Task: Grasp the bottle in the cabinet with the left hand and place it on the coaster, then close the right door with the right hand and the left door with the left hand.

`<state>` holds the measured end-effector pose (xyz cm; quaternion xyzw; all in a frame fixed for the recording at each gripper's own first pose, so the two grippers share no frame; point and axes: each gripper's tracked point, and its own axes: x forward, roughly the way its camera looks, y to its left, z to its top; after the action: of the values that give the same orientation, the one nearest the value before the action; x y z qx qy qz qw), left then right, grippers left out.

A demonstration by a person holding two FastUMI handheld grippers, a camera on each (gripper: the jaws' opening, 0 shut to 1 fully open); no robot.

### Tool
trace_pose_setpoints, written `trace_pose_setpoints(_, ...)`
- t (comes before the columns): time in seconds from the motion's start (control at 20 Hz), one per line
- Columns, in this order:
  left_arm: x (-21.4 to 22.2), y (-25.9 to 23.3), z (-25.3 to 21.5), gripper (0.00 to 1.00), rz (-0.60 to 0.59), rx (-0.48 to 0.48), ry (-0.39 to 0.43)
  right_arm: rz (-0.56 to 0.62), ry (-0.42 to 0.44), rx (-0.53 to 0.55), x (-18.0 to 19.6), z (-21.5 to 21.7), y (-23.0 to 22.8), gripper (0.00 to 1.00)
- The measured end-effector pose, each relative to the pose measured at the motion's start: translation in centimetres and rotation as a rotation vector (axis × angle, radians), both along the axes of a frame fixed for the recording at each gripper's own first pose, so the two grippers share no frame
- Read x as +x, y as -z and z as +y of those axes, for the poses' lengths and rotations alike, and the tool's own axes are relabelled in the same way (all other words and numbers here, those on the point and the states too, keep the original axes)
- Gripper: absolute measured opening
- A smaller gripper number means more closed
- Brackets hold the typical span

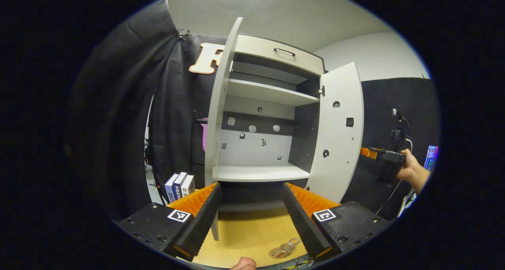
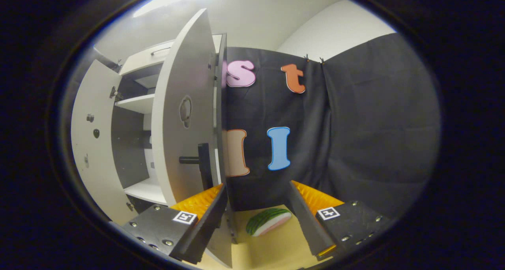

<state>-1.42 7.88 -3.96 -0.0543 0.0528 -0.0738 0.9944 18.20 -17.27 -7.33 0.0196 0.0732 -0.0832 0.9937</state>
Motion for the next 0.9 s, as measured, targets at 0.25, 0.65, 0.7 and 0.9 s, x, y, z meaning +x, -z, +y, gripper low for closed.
trace_pose_setpoints(0.25,1.3,0.5,3.2,0.96,0.028,-0.007,-0.007,0.02,-0.047,0.009,-0.3,3.1,0.0,0.95)
trace_pose_setpoints(0.65,2.7,0.7,8.1,0.92,0.01,0.033,-0.005,0.059,-0.058,0.098,0.0,7.3,0.9,0.96)
trace_pose_setpoints(0.7,2.9,0.8,8.8,0.96,0.013,0.044,-0.015,0.054,-0.07,0.083,0.2,8.3,0.7,0.96)
trace_pose_setpoints(0.9,3.8,0.7,12.0,0.92,0.004,0.042,-0.047,0.03,-0.112,0.105,1.6,12.5,1.1,0.94)
